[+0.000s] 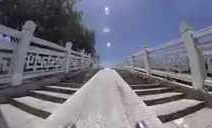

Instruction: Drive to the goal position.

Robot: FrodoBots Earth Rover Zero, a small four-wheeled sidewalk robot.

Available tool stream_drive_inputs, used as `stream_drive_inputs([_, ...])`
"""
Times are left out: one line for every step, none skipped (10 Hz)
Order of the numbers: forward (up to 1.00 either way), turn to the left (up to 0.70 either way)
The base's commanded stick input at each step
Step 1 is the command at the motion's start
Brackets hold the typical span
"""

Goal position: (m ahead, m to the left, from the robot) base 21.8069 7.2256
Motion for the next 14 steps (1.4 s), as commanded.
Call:
stream_drive_inputs([0.7, 0.0])
stream_drive_inputs([0.7, 0.0])
stream_drive_inputs([0.56, 0.0])
stream_drive_inputs([0.45, 0.0])
stream_drive_inputs([0.45, 0.0])
stream_drive_inputs([0.45, 0.0])
stream_drive_inputs([0.45, 0.0])
stream_drive_inputs([0.45, 0.0])
stream_drive_inputs([0.45, 0.0])
stream_drive_inputs([0.45, 0.0])
stream_drive_inputs([0.45, 0.0])
stream_drive_inputs([0.45, 0.0])
stream_drive_inputs([0.45, 0.0])
stream_drive_inputs([0.45, 0.0])
